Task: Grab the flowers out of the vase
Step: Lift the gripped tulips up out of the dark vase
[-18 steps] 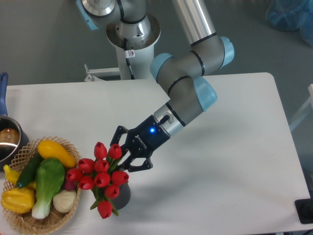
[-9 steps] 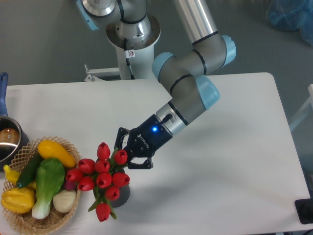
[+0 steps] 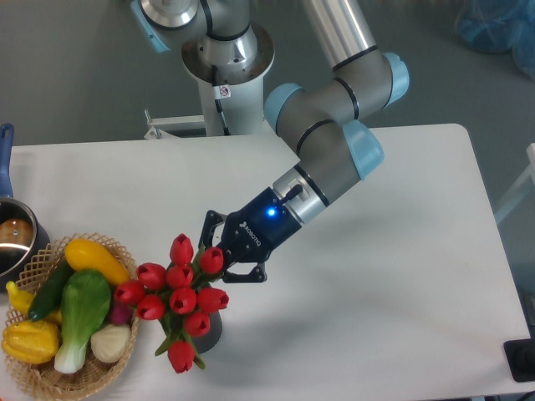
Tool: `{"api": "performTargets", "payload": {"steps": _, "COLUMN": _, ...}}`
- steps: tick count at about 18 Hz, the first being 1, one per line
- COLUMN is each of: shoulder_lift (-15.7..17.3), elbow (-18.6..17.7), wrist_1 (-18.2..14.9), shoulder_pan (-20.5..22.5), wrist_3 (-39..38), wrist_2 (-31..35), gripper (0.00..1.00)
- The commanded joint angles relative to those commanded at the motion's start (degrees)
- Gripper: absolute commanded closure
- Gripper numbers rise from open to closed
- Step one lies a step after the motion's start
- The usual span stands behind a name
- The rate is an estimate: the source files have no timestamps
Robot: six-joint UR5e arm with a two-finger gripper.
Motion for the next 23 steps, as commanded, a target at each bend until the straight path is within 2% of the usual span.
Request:
{"api": "performTargets", "payload": {"steps": 4, "shoulder_lift": 0.4, "elbow": 3.0, "wrist_1": -0.1, "shoulder_pan": 0.0, "wrist_3": -4.9, "wrist_2": -0.6, "gripper": 0.97}}
{"api": "performTargets", "payload": {"steps": 13, "shoulder_lift": 3.0, "elbow": 4.0, "wrist_1": -0.1, "shoulder_pan": 0.8, "wrist_3": -6.2, "wrist_2": -1.6, "gripper": 0.97}}
{"api": "performTargets", "payload": {"steps": 19, "shoulder_lift": 4.0, "elbow": 7.5, "wrist_1": -0.1, "shoulder_pan": 1.7, "wrist_3": -10.2, "wrist_2": -1.8, "gripper": 0.97}}
{"api": "performTargets", "payload": {"steps": 23, "shoulder_lift": 4.3, "elbow": 8.5, "wrist_1": -0.1, "shoulder_pan": 2.2, "wrist_3": -11.9, "wrist_2": -3.7, "gripper": 0.97}}
